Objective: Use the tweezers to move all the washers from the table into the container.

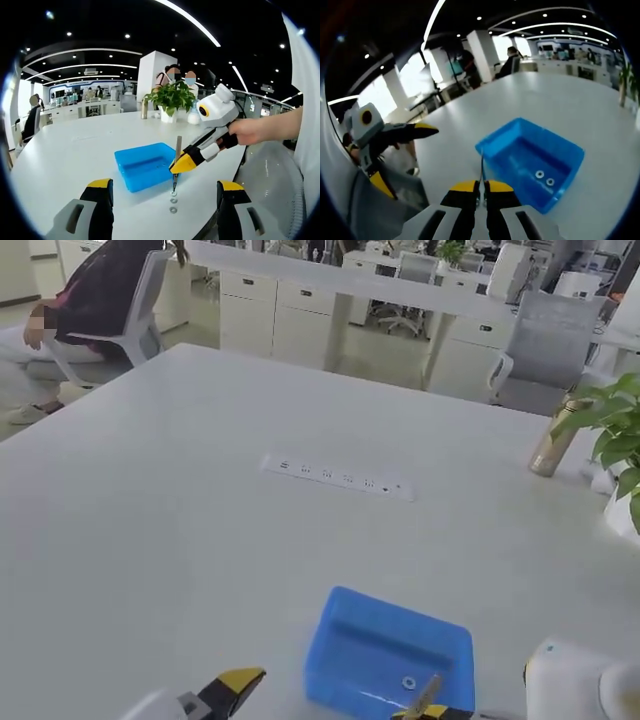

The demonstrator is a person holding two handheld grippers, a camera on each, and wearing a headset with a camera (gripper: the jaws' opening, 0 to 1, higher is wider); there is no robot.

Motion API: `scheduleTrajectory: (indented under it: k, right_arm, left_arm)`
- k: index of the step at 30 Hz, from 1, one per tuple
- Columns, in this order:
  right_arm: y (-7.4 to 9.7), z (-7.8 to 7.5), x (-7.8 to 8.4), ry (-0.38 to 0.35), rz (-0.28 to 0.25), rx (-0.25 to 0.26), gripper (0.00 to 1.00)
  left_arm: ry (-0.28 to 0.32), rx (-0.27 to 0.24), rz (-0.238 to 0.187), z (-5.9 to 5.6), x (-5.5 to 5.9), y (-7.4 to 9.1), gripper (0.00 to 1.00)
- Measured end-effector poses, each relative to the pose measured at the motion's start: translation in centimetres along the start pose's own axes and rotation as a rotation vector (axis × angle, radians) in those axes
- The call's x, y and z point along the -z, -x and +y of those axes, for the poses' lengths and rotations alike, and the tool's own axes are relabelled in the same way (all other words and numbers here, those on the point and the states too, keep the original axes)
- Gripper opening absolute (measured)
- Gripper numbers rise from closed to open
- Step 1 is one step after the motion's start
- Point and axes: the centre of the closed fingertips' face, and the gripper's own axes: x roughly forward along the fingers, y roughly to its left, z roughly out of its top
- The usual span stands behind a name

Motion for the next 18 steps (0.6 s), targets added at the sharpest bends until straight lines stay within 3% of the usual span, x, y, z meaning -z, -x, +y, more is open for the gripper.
scheduleTrajectory:
  k: [13, 18]
  right_arm:
    - [-0.56, 0.17, 0.81, -0.011, 0.02, -0.001, 0.03]
    - [-0.55, 0.35, 0.97, 0.048, 0.029, -0.008, 0.03]
  left_arm:
    - [0.0, -0.001, 0.004, 0.07, 0.09, -0.01, 0.86]
    - [-0.003, -0.001, 0.008, 0.06, 0.14, -0.08, 0.86]
